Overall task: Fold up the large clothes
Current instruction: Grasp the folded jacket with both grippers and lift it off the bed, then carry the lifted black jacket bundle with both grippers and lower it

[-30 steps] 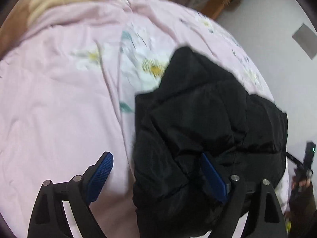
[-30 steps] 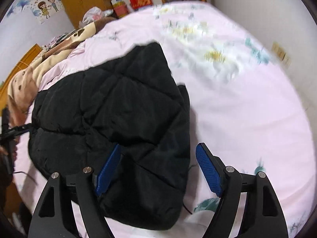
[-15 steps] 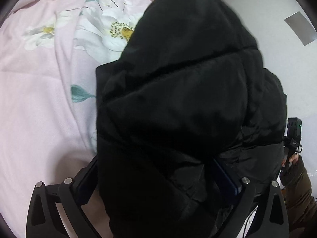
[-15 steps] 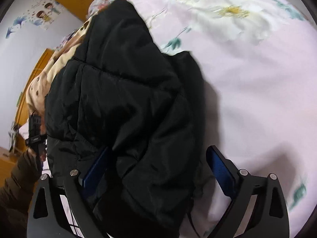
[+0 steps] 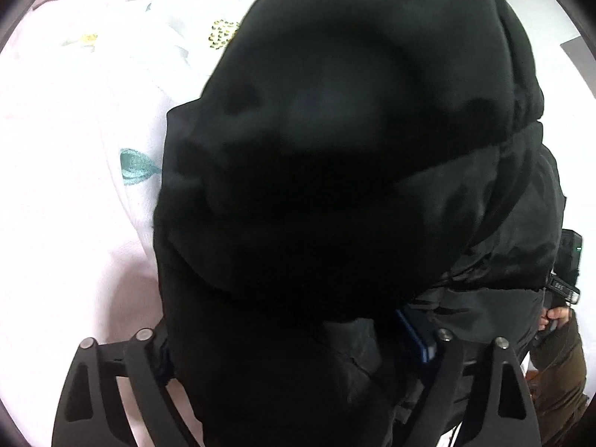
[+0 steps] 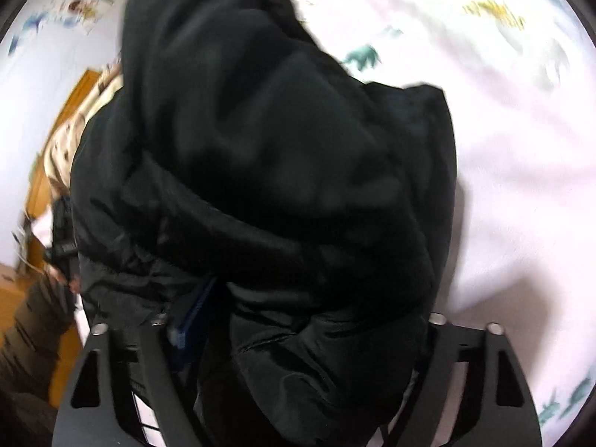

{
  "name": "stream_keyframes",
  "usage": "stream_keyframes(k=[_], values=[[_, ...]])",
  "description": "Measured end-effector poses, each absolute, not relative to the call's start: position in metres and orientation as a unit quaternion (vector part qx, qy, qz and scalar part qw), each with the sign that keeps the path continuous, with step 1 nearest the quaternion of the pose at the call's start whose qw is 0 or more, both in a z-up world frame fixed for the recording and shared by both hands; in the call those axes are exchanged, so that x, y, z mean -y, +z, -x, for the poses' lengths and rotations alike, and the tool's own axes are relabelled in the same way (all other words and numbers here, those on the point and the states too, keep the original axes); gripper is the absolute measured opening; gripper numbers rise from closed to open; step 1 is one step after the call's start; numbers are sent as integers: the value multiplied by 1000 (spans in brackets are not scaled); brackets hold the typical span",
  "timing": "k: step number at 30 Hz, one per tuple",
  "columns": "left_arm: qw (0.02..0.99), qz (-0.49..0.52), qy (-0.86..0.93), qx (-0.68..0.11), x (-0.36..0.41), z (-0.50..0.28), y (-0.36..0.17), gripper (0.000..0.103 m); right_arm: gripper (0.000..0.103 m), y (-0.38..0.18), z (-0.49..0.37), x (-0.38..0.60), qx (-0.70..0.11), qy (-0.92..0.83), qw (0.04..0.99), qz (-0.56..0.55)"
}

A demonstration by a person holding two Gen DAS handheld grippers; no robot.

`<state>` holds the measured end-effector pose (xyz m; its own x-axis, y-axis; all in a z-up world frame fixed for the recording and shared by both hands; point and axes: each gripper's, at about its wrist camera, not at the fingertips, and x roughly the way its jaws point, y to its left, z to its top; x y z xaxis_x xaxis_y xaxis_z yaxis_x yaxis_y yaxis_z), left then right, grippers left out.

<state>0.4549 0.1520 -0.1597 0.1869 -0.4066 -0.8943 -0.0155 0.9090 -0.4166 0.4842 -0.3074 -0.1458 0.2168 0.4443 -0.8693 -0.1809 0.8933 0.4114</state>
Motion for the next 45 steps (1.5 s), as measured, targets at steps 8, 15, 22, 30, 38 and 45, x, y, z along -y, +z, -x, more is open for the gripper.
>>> stream_keyframes(k=[8,15,22,30,38,45], values=[[770,120,-84,-621,-128,-449,-140,69,55,-126,-467,256,-573,149,806,16],[777,108,-56,-618,-119,-445,-133,66,51,-123,-458,235,-561,114,819,34],[809,121,-43,-573,-116,-426,-104,37,41,-111,-432,201,-541,81,834,75],[822,156,-54,-545,-137,-409,-67,29,32,-83,-406,180,-513,74,852,75],[847,170,-63,-499,-177,-358,-24,27,30,-49,-379,159,-488,98,866,60],[863,183,-43,-469,-248,-331,17,27,30,-12,-355,131,-456,131,879,49]])
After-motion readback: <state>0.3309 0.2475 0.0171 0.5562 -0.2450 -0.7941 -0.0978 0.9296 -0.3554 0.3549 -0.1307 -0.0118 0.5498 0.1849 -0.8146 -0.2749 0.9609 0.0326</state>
